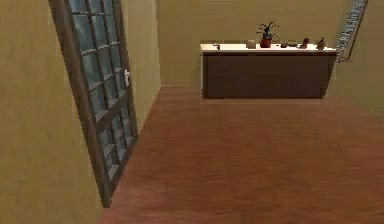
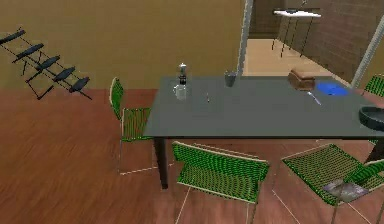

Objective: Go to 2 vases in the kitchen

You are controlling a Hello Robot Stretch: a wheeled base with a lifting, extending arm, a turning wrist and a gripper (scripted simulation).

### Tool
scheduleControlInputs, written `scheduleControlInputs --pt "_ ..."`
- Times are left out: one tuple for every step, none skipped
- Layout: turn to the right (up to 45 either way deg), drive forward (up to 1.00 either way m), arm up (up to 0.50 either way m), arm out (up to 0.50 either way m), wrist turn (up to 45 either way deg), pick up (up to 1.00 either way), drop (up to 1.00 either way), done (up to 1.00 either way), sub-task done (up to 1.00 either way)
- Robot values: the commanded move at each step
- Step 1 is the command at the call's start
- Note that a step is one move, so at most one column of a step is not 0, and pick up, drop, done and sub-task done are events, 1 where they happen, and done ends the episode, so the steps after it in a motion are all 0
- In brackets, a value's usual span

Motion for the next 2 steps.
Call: scheduleControlInputs --pt "36.0 0.00 0.00 0.00 0.0 0.00 0.00 0.00 0.00" --pt "0.0 1.00 0.00 0.00 0.0 0.00 0.00 0.00 0.00"
